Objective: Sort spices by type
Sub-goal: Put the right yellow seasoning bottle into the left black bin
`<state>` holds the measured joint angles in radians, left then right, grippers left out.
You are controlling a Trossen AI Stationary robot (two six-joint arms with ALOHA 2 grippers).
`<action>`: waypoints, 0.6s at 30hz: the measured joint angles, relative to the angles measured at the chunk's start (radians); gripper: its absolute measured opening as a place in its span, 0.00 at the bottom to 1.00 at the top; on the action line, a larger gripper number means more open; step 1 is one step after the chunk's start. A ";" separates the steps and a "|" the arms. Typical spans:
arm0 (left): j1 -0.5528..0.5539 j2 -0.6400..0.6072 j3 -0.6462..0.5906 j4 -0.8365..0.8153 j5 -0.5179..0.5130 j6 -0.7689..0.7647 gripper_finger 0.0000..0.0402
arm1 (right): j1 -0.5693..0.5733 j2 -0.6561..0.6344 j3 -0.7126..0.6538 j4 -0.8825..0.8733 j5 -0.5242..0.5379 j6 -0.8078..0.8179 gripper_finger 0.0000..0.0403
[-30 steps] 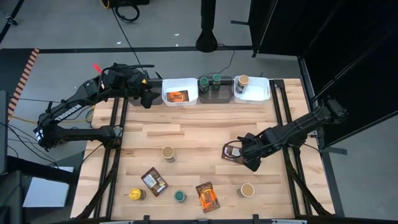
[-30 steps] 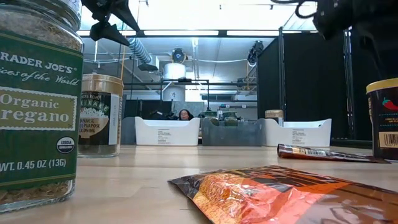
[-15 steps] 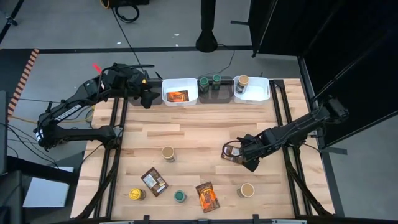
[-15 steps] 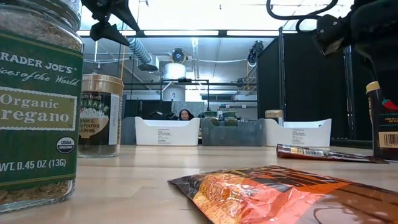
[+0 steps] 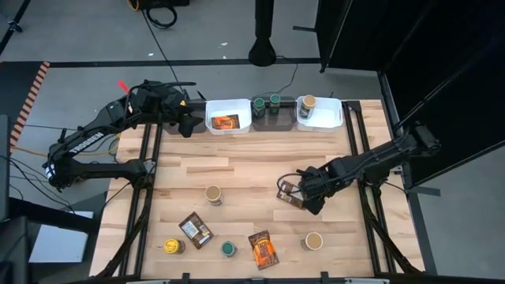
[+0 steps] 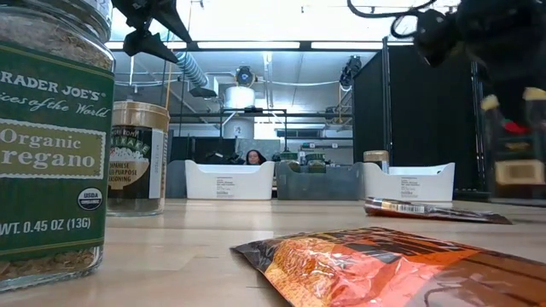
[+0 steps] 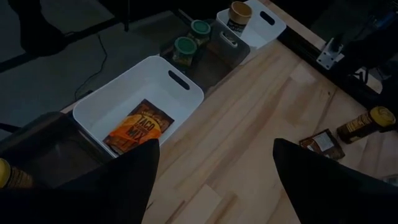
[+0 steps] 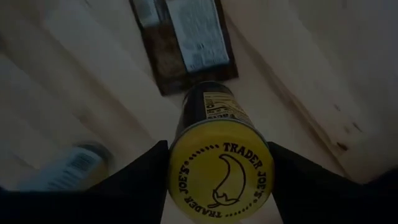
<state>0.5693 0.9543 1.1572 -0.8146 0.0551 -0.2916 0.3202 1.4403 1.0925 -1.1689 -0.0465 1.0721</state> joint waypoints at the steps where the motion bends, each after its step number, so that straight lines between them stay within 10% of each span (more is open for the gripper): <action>1: 0.000 0.000 0.000 0.000 0.000 0.000 0.80 | -0.012 0.000 0.016 -0.004 0.002 -0.005 0.60; 18: 0.000 0.000 0.000 -0.046 -0.001 0.003 0.80 | -0.393 0.345 0.536 0.001 0.098 -0.661 0.60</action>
<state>0.5694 0.9543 1.1572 -0.8604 0.0541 -0.2882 -0.0728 1.7850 1.6286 -1.1675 0.0511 0.4114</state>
